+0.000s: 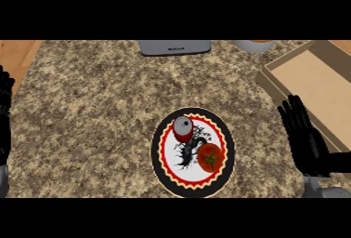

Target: Pick the tomato from the plate and place it in the cardboard box

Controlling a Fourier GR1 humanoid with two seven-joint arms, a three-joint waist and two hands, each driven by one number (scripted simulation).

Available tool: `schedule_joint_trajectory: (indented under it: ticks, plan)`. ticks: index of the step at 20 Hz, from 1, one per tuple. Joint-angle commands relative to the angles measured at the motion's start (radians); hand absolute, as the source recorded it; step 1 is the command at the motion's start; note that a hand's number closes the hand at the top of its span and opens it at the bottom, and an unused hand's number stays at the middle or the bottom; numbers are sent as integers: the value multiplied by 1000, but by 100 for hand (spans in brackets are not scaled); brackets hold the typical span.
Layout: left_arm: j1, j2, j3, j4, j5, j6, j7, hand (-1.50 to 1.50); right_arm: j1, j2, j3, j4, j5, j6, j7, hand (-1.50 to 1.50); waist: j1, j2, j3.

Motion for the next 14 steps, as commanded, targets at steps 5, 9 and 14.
schedule_joint_trajectory:
  ticks: [5,9,14]
  plan:
    - [8,-94,-63,44,194,-139,156,0,-175,-137,186,-162,145,275,-62,-150,73,-13,-49]
    - [31,-136,-72,47,315,-197,262,0,-180,-70,95,-216,264,107,-325,-150,33,-17,-42]
    - [45,-116,-24,84,355,-229,268,0,-113,-158,119,-251,364,247,-632,-150,34,-15,-43]
